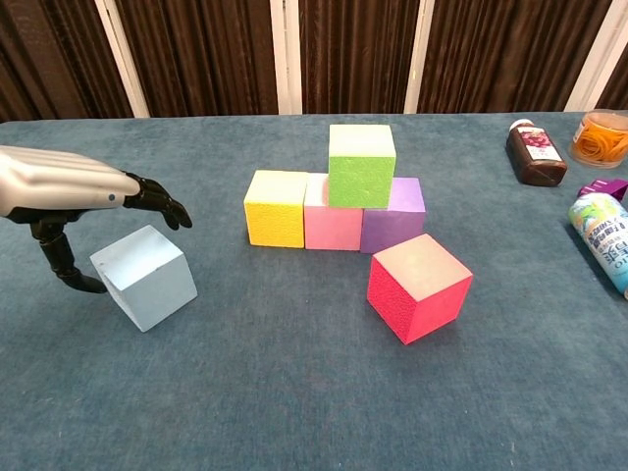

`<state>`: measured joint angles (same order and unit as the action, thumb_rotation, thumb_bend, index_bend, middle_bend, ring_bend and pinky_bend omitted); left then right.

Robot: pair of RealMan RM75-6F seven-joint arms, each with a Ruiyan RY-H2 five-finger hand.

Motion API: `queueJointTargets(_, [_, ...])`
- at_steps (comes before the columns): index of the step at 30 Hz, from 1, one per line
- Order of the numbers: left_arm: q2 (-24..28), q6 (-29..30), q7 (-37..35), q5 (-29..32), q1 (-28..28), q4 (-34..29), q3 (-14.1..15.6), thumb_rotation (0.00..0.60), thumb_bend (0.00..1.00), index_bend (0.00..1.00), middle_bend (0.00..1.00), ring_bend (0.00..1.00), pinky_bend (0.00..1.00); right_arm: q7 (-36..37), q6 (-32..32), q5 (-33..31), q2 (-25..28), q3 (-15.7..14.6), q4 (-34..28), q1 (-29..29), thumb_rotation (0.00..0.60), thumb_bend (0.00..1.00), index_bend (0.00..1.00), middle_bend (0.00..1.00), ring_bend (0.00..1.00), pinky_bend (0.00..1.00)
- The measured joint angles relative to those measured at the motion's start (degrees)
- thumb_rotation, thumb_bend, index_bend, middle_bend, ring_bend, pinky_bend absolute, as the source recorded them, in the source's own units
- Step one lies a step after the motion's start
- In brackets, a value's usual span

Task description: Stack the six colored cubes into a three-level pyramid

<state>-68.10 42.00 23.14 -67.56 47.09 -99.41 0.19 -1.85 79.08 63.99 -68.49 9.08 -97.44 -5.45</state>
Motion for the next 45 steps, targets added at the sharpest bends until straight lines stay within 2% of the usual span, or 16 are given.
queueJointTargets(4, [-0.2,0.0,0.1,-1.2,0.1,0.4,0.5,0.6,0.3,0.2,0.23,0.0,0.0,0.4,-0.6,-0.3,0.2,0.2,-0.2,0.0,0.6,0.2,0.05,0.08,0.03,0.0])
queueJointTargets(12, [-0.7,0.5,0.6,-1.1,0.2,0.9,0.8,0.6,0.3,0.21,0.24,0.0,0.0,0.5,-0.9,-0.4,0.3,0.4,-0.4,0.2,0.6,0.2,0.05,0.08,0.03,0.0])
queueJointTargets(17, [-0.6,0.8,0.8,-1.1,0.2,0.8,0.8,0.6,0.35,0.24,0.27,0.0,0.0,0.5,-1.0,-0.8,0.1,0.6,-0.3,0.2,0.6,0.2,0.05,0.08,0.03,0.0])
queueJointTargets(22, [-0.7,1.6,0.2,-1.3,0.0,0.9,0.6,0.6,0.4,0.27,0.28,0.0,0.0,0.7,-1.1,-0.8,0.0,0.8,-0.3,0.2,0.6,0.2,0.05,0.08,0.04,0.0])
queueJointTargets(29, [-0.7,2.2,0.0,-0.8,-0.2,1.0,0.2,0.6,0.41,0.3,0.3,0.0,0.0,0.7,-1.2,-1.4,-0.1,1.2,0.0,0.3,0.6,0.2,0.06,0.08,0.03,0.0])
queueJointTargets(33, [0.6,2.3,-1.0,0.5,-0.1,-1.1,-0.5,0.6,0.41,0.3,0.29,0.0,0.0,0.8,-0.9,-1.6,-0.1,1.5,0.1,0.4,0.6,0.2,0.06,0.08,0.03,0.0])
queueJointTargets(38, [4.4,2.2,-1.7,5.9,0.4,-5.5,-2.0,0.6,0.41,0.3,0.28,0.0,0.0,1.1,-1.2,-1.7,0.2,1.6,0.0,0.6,0.6,0.2,0.06,0.08,0.03,0.0])
queueJointTargets(41, [7.0,2.5,0.2,12.2,1.9,-8.4,-2.7,0.6,0.41,0.3,0.28,0.0,0.0,0.9,-1.7,-1.9,0.2,1.6,0.1,0.4,0.6,0.2,0.06,0.08,0.03,0.0])
queueJointTargets(45, [10.1,4.9,6.1,23.5,5.8,-13.2,-3.7,0.6,0.41,0.31,0.28,0.0,0.0,0.4,-2.2,-2.2,0.1,1.5,0.2,0.2,0.6,0.2,0.06,0.08,0.03,0.0])
